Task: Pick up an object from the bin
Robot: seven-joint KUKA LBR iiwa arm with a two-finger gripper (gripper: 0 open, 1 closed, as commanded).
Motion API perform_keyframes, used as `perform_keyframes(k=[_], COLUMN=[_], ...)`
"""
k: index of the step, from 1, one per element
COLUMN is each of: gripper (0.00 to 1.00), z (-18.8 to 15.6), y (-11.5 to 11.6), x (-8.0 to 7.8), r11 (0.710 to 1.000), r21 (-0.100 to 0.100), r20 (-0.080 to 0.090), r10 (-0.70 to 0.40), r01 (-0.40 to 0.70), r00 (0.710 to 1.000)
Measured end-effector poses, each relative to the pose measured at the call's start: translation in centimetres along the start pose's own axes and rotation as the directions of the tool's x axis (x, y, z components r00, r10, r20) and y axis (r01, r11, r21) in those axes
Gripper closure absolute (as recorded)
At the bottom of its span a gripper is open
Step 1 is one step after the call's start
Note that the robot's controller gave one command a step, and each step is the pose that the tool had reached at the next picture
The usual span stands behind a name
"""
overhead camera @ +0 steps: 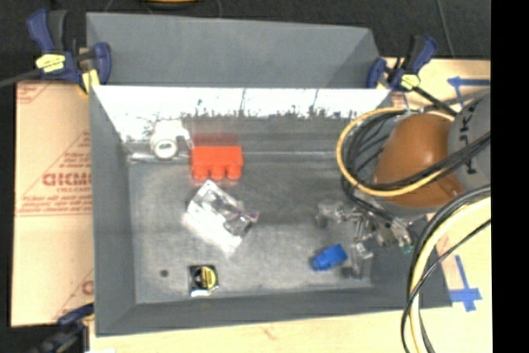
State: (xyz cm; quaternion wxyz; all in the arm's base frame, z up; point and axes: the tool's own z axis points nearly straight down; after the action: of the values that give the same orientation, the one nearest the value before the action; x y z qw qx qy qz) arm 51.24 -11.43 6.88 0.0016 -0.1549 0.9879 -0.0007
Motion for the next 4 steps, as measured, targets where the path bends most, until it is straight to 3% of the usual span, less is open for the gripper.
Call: perform_keyframes(k=[1,2,3,4], gripper=[0.0,0.0,0.0,0.0], z=[-3.2,-3.3,-0.2,-0.3], y=[3.4,2.9,2.6,2.5], x=[1.7,3.2,1.7,1.6], r11=[0.986,0.998,0.998,0.998], r21=[-0.002,-0.001,0.001,0.004], r20=[-0.001,0.001,0.003,0.007], r10=[-0.164,-0.061,-0.057,-0.063], r01=[0.164,0.061,0.057,0.063], r00=[0.986,0.998,0.998,0.998])
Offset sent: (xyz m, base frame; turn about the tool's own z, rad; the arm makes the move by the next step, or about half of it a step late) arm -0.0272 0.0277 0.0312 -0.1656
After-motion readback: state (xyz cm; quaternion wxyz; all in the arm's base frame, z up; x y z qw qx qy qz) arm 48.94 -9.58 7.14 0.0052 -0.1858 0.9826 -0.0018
